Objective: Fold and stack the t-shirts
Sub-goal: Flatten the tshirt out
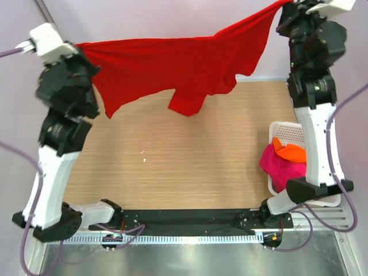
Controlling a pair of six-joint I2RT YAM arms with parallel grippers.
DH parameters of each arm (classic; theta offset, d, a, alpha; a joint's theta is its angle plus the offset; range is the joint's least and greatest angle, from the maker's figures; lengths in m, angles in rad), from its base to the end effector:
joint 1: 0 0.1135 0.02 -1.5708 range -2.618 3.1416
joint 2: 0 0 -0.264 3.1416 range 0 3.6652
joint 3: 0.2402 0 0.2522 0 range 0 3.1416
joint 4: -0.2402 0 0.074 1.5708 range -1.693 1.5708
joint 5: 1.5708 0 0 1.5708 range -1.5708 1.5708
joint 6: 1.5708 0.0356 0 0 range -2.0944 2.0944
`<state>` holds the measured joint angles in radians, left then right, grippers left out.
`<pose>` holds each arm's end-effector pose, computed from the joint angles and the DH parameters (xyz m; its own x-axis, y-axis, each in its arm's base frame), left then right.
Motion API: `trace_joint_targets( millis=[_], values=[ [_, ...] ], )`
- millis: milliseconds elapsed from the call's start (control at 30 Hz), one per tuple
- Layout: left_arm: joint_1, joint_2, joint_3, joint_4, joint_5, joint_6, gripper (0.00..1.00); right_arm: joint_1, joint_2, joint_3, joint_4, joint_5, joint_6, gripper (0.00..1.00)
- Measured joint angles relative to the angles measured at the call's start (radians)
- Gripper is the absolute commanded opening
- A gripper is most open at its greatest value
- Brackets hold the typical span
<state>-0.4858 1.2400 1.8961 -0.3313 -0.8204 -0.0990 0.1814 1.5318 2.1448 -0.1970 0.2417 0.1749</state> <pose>0.1757 -0.0633 0.5915 0.3099 -0.2399 -0.9200 -0.2652 0.9074 -0.3259 0.2719 0.0412 0.6112 0.3984 0.2448 -0.8839 -0.0296 0.9666 0.2544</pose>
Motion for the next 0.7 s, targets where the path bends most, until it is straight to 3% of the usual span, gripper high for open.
trace_joint_targets(
  millis=[367, 533, 700],
  values=[
    [0.000, -0.288, 0.094, -0.146, 0.129, -0.172, 0.00, 0.000, -0.392, -0.059, -0.018, -0.061, 0.053, 0.01],
    [0.000, -0.309, 0.116, -0.189, 0.172, -0.214, 0.01, 0.000, -0.432, 0.033, -0.017, -0.082, 0.068, 0.01],
    [0.000, -0.280, 0.057, -0.218, 0.175, -0.221, 0.00, 0.000, -0.417, -0.014, -0.019, -0.083, 0.068, 0.01]
  ],
)
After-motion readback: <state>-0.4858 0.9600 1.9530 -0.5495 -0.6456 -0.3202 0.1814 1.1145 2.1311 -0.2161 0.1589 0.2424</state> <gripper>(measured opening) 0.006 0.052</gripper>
